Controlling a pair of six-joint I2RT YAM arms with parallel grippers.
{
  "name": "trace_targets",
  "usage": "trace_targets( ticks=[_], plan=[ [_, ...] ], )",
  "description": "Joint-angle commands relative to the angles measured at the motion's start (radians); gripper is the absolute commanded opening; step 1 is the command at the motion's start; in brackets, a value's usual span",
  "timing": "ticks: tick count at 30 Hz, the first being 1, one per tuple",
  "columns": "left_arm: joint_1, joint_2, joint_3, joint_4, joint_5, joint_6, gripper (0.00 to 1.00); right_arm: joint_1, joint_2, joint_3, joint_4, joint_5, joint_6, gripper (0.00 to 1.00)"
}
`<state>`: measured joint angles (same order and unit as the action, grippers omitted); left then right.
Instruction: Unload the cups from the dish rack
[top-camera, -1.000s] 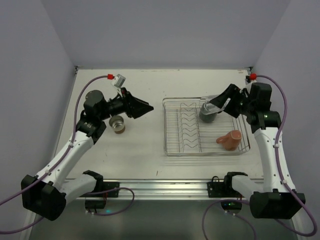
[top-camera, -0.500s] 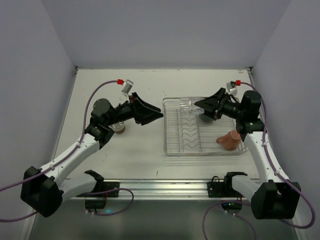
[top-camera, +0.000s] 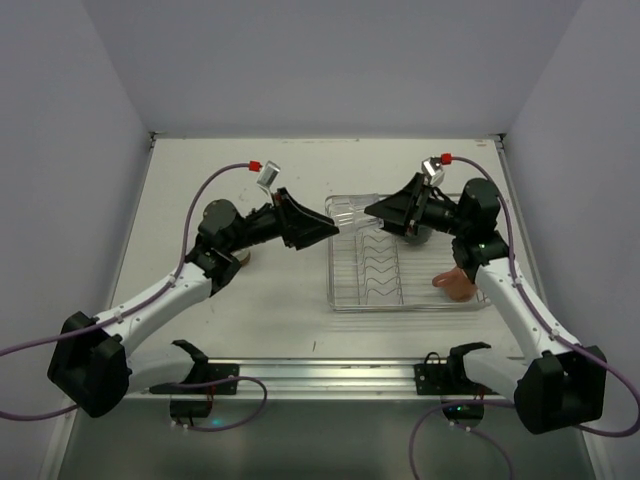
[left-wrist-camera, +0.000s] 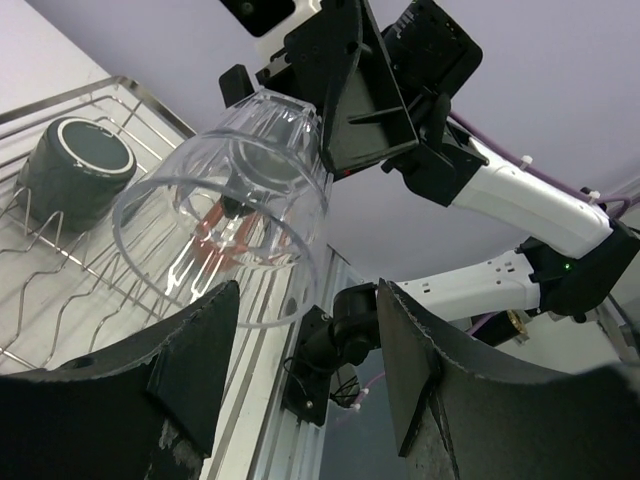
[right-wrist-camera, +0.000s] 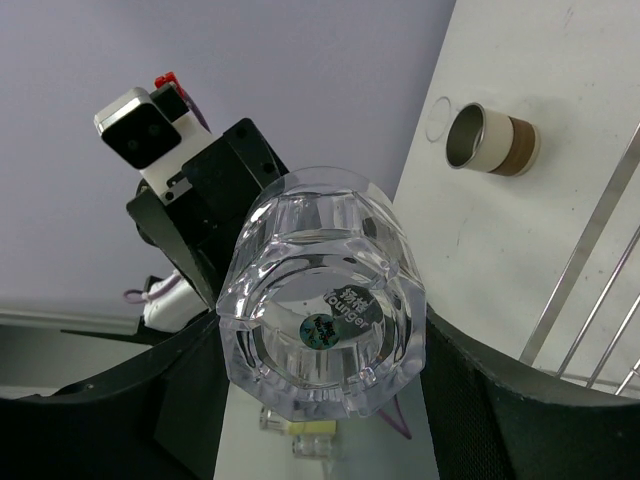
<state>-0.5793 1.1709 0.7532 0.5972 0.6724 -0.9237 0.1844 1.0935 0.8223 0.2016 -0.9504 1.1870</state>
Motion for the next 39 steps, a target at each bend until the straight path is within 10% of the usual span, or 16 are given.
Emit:
trace_targets(
  ticks=[1,13,19,23,26,35,39],
  plan=[
    [-0.022,0.024,0.028,0.092,-0.025,-0.015,0.61,0.027,0.014,0.055,0.071,0.027,0.029,0.00],
    [-0.054,0.067,0.046,0.124,-0.036,-0.023,0.49,0.113,0.085,0.071,0.107,0.073,0.037,0.00],
    [-0.053,0.061,0.063,0.052,-0.053,0.031,0.00,0.121,0.095,0.080,0.067,0.076,0.014,0.00],
    [-0.051,0.033,0.087,-0.109,-0.097,0.103,0.00,0.121,0.092,0.106,-0.037,0.090,-0.074,0.44],
    [-0.044,0.006,0.118,-0.263,-0.137,0.184,0.00,0.121,0.075,0.132,-0.164,0.120,-0.163,0.97],
    [0.072,-0.024,0.313,-0.837,-0.295,0.434,0.00,0.121,-0.052,0.241,-0.684,0.427,-0.504,0.99],
    [0.073,0.048,0.431,-1.080,-0.451,0.511,0.00,0.119,-0.018,0.352,-0.907,0.825,-0.598,0.99]
  ],
)
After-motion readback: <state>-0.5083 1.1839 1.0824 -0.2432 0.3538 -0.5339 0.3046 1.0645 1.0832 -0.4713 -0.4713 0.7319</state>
